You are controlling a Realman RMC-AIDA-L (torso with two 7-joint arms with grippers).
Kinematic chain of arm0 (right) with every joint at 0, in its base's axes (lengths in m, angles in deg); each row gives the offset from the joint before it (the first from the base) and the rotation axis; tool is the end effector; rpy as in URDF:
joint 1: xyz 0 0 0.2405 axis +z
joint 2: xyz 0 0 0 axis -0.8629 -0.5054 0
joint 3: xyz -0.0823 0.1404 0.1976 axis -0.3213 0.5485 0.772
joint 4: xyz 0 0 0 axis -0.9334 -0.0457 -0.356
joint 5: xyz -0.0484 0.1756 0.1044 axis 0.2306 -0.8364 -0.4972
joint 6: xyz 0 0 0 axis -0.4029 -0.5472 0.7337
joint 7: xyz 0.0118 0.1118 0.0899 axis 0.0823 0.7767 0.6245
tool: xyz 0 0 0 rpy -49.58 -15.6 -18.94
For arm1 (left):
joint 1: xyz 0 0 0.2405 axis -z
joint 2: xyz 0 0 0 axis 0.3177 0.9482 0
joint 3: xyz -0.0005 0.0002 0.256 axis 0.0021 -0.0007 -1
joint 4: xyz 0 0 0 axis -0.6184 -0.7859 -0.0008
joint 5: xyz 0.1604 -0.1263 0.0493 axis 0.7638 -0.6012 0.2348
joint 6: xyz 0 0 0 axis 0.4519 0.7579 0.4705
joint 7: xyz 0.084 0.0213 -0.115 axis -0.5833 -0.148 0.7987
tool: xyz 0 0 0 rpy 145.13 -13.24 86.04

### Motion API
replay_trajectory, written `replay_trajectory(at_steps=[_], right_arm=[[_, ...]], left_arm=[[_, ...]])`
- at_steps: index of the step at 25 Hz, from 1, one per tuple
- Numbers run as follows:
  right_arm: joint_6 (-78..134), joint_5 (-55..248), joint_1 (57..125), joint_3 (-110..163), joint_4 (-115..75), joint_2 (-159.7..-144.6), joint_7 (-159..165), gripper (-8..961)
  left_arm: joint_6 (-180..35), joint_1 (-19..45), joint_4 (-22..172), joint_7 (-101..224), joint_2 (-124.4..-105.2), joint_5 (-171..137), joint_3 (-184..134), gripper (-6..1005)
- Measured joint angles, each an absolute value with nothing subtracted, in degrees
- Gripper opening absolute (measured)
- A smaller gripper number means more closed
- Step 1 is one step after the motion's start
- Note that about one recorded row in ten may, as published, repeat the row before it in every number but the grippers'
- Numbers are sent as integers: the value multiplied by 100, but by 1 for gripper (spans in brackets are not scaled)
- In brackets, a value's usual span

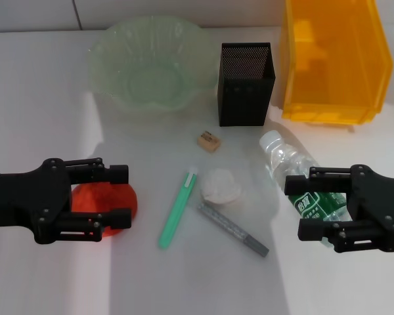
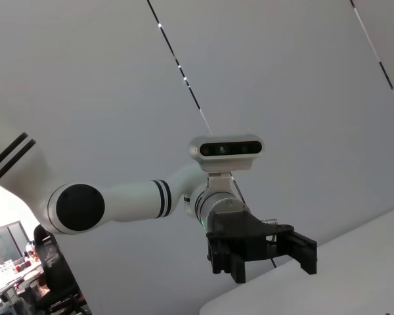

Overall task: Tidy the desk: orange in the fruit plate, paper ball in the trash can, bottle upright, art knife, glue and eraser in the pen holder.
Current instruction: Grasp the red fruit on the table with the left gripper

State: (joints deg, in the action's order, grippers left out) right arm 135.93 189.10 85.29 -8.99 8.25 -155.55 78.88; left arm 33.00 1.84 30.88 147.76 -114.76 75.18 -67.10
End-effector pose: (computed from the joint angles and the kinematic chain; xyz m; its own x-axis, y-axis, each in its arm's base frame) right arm 0.2516 0.2547 0.0182 0.6564 -0.4028 -0.6379 -0.3019 -0.9151 0.2672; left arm -0.2618 0.2581 0.0458 0.7323 0.3941 0.5553 0.3692 -0.9150 0.1626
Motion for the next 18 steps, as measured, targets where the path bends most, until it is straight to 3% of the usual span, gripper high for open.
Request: replay_trajectory(at_steps=[5, 13, 18], right_arm=[[13572, 18910, 8531, -877, 825, -15593, 7888, 723], [13572, 18910, 8482, -875, 818, -15626, 7891, 723], [13573, 18910, 8479, -874, 755, -15629, 7899, 723]], left_arm=[[2752, 191, 3107, 14727, -11495, 7765, -6692, 773], [1479, 173, 3124, 14015, -11771, 8140, -6690, 769], [1221, 129, 3234, 13892, -11706, 8202, -6686, 767]])
